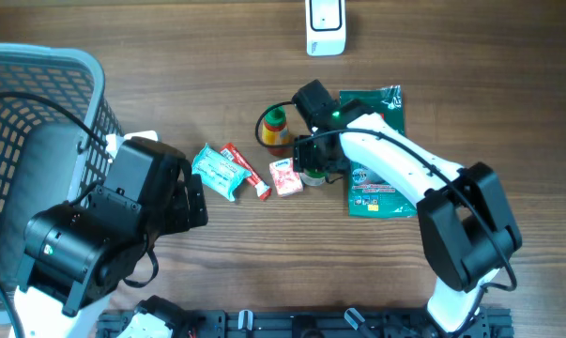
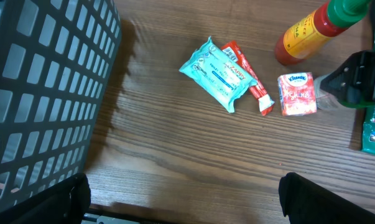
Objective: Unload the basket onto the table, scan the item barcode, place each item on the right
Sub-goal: 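Reach the right gripper to the green-lidded jar and grasp it, then lift the jar with the right gripper toward the barcode scanner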
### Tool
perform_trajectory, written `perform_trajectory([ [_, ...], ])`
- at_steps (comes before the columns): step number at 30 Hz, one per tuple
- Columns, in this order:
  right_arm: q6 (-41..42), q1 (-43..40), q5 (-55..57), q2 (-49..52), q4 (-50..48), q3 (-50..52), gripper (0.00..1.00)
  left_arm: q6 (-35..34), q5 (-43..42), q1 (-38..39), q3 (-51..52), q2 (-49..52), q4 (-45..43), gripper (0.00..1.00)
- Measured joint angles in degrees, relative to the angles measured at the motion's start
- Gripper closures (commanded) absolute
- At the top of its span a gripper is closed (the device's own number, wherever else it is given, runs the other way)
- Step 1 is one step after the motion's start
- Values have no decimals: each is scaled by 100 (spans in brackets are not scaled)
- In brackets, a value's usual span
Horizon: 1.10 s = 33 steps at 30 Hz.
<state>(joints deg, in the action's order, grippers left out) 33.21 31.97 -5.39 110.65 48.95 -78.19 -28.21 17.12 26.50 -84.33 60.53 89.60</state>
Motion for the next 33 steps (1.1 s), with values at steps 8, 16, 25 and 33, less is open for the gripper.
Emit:
perform_trajectory([
  [8, 1650, -826, -494, -1270, 1185, -299, 29, 0, 0, 0, 0, 0, 0, 0],
  [16, 2280, -968, -3954, -1744, 1631, -334, 32, 0, 2, 0, 0, -2, 0, 0],
  [25, 2052, -968, -5949, -1746, 1814, -334, 32, 0, 0, 0, 0, 0, 0, 0],
  [33, 1060, -1095, -5086, -1746, 1670, -334, 39, 0, 0, 0, 0, 0, 2, 0],
])
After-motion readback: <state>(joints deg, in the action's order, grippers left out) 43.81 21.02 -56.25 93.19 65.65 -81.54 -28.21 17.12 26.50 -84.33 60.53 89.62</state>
